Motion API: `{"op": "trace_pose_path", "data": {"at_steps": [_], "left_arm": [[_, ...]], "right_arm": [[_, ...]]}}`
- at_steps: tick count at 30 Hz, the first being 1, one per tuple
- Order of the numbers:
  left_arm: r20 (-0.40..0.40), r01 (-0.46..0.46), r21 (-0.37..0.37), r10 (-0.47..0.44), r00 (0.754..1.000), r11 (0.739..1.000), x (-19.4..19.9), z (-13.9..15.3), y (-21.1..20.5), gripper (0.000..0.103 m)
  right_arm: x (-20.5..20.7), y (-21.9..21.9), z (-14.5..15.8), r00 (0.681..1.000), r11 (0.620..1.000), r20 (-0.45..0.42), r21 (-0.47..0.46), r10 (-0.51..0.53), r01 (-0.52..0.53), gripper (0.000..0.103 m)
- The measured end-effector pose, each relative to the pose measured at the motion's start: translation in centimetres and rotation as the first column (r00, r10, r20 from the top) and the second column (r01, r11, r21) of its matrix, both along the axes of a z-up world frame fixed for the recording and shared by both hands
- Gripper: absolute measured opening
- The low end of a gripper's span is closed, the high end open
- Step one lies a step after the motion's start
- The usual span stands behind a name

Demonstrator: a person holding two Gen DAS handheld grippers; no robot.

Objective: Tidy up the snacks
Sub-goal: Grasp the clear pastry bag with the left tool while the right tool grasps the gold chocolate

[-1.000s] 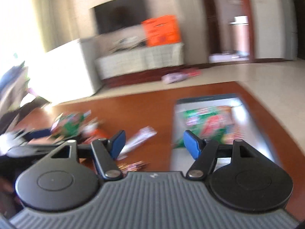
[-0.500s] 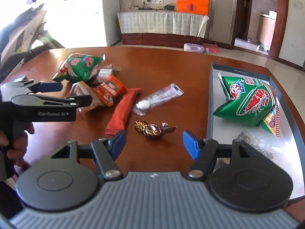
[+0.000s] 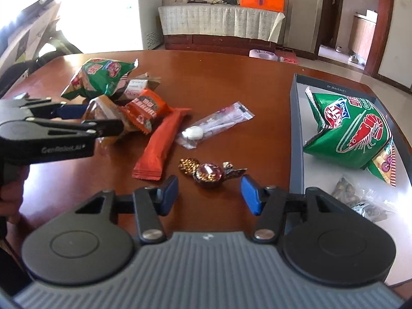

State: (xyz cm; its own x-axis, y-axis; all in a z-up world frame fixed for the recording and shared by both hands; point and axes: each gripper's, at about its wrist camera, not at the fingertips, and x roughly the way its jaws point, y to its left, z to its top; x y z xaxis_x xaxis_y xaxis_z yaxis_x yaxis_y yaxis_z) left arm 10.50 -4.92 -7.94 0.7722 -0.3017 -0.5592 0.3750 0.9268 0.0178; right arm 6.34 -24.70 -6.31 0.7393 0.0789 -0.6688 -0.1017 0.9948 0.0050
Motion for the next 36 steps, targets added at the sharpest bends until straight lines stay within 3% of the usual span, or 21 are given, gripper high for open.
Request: {"op": "trace_pose_path", "data": {"at_steps": [11, 18, 36], "left_arm": [[-0.018, -0.03, 0.001, 0.03, 0.999, 1.0, -0.4, 0.2, 0.5, 0.055], [-0.006, -0.037, -0.005, 0.037, 0.999, 0.999, -0.3, 0.0, 0.4, 0.053], [0.071, -0.016, -0.039, 0.019, 0.997, 0.999, -2.3, 2.7, -0.1, 0.052]], "right_arm": [[0.6, 1.4, -0.2, 0.998, 0.993, 0.019, -0.11, 0.052, -0.05, 0.05], [0.7, 1.6, 0.0, 0.997, 0.991, 0.016, -0.106, 0.079, -0.077, 0.034], [-1.7, 0.8, 2.5, 0.995, 0.998, 0.077, -0.031, 0.061, -0.059, 0.032]]}}
